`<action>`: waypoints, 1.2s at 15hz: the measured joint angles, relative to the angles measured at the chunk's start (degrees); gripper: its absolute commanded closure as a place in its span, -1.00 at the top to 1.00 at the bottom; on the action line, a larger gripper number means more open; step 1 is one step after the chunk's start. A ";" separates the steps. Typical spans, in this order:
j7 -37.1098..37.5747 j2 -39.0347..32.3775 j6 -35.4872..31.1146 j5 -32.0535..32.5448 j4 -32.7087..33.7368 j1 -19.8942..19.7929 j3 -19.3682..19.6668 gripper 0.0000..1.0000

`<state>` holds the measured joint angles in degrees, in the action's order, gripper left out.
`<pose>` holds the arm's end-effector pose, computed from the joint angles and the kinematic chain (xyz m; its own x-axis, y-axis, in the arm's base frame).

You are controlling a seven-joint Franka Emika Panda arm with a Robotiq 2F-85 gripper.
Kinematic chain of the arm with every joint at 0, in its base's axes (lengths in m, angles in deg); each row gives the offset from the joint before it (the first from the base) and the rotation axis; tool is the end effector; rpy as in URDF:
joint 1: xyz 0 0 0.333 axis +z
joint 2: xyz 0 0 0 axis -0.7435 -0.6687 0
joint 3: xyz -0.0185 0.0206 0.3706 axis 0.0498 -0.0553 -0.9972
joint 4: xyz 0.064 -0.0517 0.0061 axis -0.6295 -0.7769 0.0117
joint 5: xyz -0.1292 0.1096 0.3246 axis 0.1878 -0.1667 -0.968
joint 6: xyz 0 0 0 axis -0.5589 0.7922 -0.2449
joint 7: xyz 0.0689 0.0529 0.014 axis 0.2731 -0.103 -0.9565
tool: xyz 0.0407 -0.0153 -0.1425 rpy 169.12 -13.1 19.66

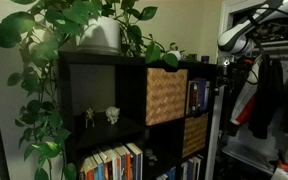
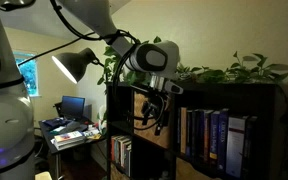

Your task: Open the shelf drawer, pick up two objects from the top of the shelve, put them in the drawer and close it

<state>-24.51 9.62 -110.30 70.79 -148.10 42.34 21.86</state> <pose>0.3820 -0.1236 0.4220 0.9673 -0.2209 -0.1246 -0.2359 -0.9641 -0.1223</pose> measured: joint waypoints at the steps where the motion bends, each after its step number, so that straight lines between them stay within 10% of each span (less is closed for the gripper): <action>1: 0.00 -0.01 0.00 0.00 0.00 0.00 0.00 1.00; 18: 0.00 5.22 -5.13 1.74 5.20 0.17 -4.85 1.00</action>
<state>-24.51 14.84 -115.43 72.53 -142.90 42.51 17.02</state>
